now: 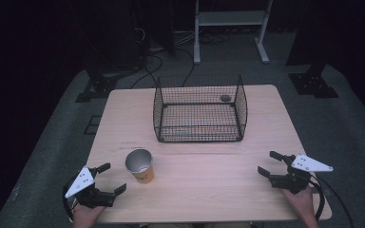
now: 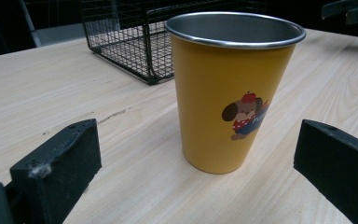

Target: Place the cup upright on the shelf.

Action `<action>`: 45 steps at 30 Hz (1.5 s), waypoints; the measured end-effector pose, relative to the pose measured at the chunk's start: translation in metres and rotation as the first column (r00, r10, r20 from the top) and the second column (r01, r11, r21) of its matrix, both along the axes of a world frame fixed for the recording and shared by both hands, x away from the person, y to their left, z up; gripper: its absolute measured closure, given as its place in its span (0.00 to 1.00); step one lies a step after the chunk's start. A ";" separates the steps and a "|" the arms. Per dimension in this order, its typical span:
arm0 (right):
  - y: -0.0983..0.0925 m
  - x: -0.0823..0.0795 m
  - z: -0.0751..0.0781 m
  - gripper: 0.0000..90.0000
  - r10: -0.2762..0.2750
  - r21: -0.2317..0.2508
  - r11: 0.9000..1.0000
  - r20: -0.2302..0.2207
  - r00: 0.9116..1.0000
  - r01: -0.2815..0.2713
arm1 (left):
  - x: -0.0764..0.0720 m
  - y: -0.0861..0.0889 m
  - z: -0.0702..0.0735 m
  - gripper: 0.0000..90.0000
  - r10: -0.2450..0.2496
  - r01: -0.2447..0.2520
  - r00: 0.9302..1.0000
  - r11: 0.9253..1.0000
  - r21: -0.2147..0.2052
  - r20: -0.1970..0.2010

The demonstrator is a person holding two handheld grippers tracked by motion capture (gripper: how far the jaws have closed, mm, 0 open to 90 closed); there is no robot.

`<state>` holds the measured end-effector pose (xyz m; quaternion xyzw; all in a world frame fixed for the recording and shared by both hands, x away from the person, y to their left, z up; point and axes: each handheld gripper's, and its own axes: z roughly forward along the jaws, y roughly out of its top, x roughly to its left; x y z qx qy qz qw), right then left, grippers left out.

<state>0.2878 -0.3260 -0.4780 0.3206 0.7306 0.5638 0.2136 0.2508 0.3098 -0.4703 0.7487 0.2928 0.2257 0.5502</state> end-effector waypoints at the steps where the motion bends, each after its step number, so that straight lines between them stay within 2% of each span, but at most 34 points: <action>1: 0.000 0.000 0.000 0.19 0.002 0.000 1.000 0.001 1.000 -0.002 | 0.000 -0.002 0.000 0.00 -0.003 0.003 1.000 1.000 0.010 0.000; 14: 0.001 0.001 0.000 0.19 0.009 -0.006 1.000 0.003 1.000 -0.009 | 0.001 -0.012 -0.001 0.00 -0.037 0.038 0.999 0.999 0.007 -0.010; 20: 0.002 0.001 0.000 0.19 0.014 -0.007 1.000 0.002 1.000 -0.014 | 0.003 -0.024 0.001 0.00 -0.046 0.046 0.999 0.999 0.006 0.005; 23: 0.002 0.001 0.000 0.19 0.014 -0.006 1.000 0.001 1.000 -0.014 | 0.007 -0.030 0.001 0.00 -0.053 0.053 0.998 0.999 0.010 -0.019; 26: 0.002 0.001 0.000 0.19 0.011 -0.008 1.000 0.004 1.000 -0.011 | 0.009 -0.033 0.002 0.00 -0.051 0.052 0.999 0.999 0.014 -0.016; 34: 0.002 0.001 0.000 0.19 0.009 -0.012 1.000 -0.001 1.000 -0.009 | 0.020 -0.046 0.001 0.00 -0.054 0.054 0.998 0.999 0.001 -0.044; 37: 0.002 0.001 0.000 0.19 0.008 -0.010 1.000 -0.001 1.000 -0.008 | 0.022 -0.050 0.002 0.00 -0.048 0.049 0.998 0.999 0.017 -0.040; 40: 0.002 0.002 0.000 0.19 0.011 -0.013 1.000 -0.003 1.000 -0.011 | 0.027 -0.055 0.004 0.00 -0.045 0.045 0.998 0.999 0.008 -0.038; 45: 0.002 0.001 0.000 0.19 0.011 -0.010 1.000 -0.006 1.000 -0.011 | 0.034 -0.064 0.006 0.00 -0.052 0.053 0.998 0.998 0.019 -0.039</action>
